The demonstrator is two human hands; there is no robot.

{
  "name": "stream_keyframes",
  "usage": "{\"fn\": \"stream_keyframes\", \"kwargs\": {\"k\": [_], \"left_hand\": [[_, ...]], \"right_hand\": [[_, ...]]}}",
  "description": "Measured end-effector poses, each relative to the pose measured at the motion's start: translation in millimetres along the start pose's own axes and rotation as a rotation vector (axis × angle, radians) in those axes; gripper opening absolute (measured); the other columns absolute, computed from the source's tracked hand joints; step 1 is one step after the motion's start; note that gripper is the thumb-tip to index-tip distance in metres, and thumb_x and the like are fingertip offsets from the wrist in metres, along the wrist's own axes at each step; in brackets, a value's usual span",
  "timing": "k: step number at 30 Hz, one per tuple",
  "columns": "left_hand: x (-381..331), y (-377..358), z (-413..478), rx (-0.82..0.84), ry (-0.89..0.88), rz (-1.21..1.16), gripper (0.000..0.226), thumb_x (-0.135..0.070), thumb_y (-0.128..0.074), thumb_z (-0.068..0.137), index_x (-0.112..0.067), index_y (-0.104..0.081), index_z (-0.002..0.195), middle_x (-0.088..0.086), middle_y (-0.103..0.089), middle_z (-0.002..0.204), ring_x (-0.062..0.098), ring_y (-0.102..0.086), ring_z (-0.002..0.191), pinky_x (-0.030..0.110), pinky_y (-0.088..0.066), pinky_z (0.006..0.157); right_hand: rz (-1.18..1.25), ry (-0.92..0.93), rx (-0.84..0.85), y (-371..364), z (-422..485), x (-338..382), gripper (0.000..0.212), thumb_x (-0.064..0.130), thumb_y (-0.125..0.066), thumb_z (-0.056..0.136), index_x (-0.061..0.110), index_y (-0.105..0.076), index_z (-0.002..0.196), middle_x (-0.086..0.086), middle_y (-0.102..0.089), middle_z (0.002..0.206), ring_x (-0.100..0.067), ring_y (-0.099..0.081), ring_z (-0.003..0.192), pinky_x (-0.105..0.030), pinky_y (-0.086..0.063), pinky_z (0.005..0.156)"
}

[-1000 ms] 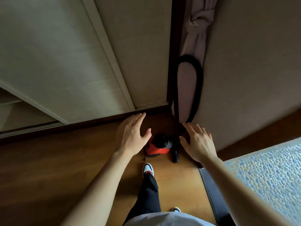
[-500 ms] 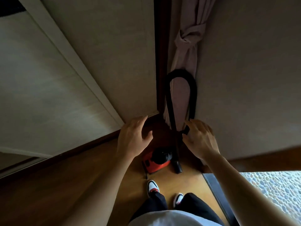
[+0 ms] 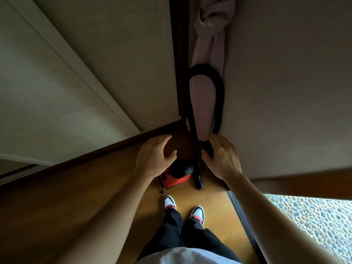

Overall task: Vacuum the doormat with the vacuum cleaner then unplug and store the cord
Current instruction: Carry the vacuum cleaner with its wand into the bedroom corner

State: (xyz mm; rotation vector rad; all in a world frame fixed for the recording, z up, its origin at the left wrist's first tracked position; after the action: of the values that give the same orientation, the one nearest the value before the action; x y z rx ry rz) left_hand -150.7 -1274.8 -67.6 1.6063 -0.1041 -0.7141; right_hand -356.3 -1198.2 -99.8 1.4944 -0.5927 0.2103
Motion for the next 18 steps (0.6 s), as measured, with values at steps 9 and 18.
{"fn": "stream_keyframes", "kwargs": {"k": [9, 18], "left_hand": [[58.5, -95.0, -24.3, 0.209, 0.278, -0.130, 0.058, -0.051, -0.059, 0.090, -0.027, -0.046, 0.142, -0.003, -0.051, 0.144, 0.017, -0.050, 0.131, 0.033, -0.047, 0.102], [122.9, -257.9, -21.2, 0.247, 0.291, -0.235, 0.056, -0.046, -0.064, 0.088, -0.022, -0.053, 0.137, -0.003, -0.057, 0.139, 0.015, -0.052, 0.129, 0.031, -0.044, 0.106]], "right_hand": [[0.092, 0.002, 0.033, -65.9, 0.1, -39.2, 0.056, 0.031, -0.069, 0.091, 0.012, -0.056, 0.142, -0.013, -0.059, 0.136, -0.034, -0.056, 0.124, -0.045, -0.055, 0.093], [0.087, -0.024, -0.012, -203.4, 17.4, -105.6, 0.056, 0.037, -0.059, 0.088, 0.011, -0.059, 0.137, -0.012, -0.062, 0.132, -0.034, -0.061, 0.117, -0.045, -0.054, 0.095]]}}
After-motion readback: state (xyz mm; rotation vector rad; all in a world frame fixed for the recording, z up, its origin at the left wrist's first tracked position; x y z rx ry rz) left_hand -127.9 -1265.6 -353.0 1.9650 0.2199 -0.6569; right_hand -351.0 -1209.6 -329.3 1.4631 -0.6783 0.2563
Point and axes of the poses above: each hand's wrist, its own z-axis towards the middle knuckle, its own y-axis out of the back of the hand, x = y × z, the point moved 9 cm from there along z, towards the middle knuckle
